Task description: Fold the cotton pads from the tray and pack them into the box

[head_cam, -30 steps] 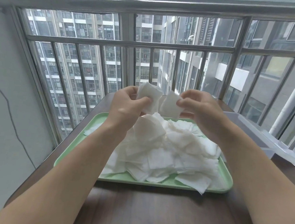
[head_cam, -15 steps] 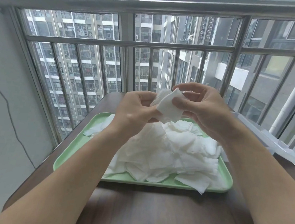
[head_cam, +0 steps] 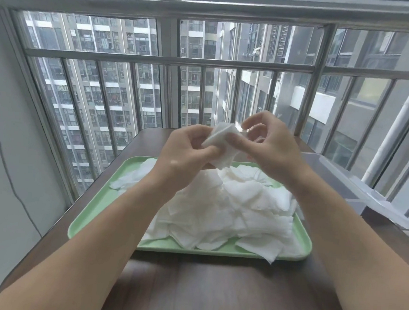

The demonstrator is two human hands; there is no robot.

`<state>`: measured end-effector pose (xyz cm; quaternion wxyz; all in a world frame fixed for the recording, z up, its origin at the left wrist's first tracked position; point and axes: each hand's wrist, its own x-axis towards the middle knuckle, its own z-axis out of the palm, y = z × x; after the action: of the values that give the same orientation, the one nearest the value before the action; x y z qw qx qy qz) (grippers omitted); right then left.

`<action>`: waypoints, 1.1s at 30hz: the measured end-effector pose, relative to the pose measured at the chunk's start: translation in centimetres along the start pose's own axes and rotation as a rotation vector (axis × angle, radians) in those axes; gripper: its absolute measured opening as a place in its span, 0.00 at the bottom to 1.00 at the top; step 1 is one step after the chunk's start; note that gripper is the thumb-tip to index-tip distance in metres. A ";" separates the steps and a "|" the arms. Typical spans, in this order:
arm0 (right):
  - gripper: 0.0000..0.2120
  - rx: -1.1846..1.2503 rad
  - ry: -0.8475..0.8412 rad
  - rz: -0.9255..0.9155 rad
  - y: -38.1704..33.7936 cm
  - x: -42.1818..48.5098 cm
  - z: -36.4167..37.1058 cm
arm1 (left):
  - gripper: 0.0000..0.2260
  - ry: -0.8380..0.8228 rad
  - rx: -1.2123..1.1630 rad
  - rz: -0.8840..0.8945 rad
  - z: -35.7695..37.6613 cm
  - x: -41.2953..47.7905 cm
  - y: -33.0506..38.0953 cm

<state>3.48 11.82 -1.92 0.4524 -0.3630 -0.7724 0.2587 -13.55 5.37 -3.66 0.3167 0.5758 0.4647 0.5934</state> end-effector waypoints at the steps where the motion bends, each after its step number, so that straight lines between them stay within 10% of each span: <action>1: 0.19 -0.035 -0.057 0.027 -0.4 0.0 -0.8 | 0.09 0.006 0.001 0.002 0.0 0.0 0.0; 10: 0.11 -0.327 -0.698 0.106 -1.6 -6.9 -5.8 | 0.11 0.002 0.046 0.002 0.8 -0.3 0.1; 21: 0.07 -0.463 -0.639 -0.009 1.0 -10.5 -4.8 | 0.10 -0.027 0.117 0.023 3.0 -1.1 1.5; 33: 0.07 0.301 -0.344 0.147 0.4 -8.5 -7.3 | 0.10 -0.100 0.054 -0.134 4.2 -3.2 0.7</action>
<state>12.89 5.83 -3.21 0.3433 -0.2974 -0.7623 0.4611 -8.89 3.04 -4.67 0.3630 0.5806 0.5016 0.5287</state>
